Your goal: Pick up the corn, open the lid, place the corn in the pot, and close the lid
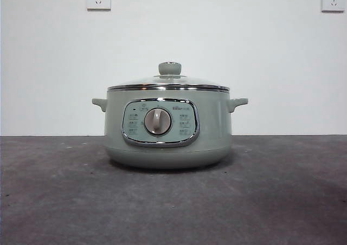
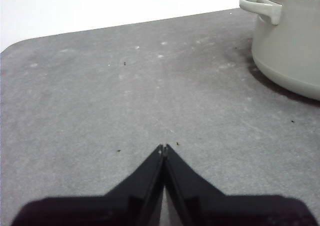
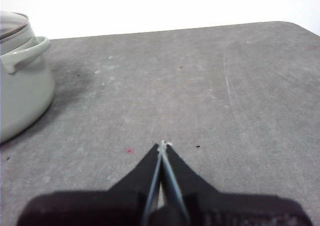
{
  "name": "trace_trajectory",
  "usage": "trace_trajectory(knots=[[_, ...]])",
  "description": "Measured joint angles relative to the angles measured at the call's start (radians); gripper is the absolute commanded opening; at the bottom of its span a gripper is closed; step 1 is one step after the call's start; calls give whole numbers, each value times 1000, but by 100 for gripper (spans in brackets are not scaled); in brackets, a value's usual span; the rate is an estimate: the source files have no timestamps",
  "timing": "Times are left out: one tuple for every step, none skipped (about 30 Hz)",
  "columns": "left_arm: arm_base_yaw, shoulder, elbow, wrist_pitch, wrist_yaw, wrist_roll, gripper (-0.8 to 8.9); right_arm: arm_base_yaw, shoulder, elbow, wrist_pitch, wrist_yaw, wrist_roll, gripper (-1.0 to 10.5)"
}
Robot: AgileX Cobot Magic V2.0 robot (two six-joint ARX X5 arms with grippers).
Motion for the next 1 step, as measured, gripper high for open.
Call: trace_trajectory(knots=[[0, 0, 0, 0, 0, 0, -2, 0, 0, 0, 0, 0, 0, -16]])
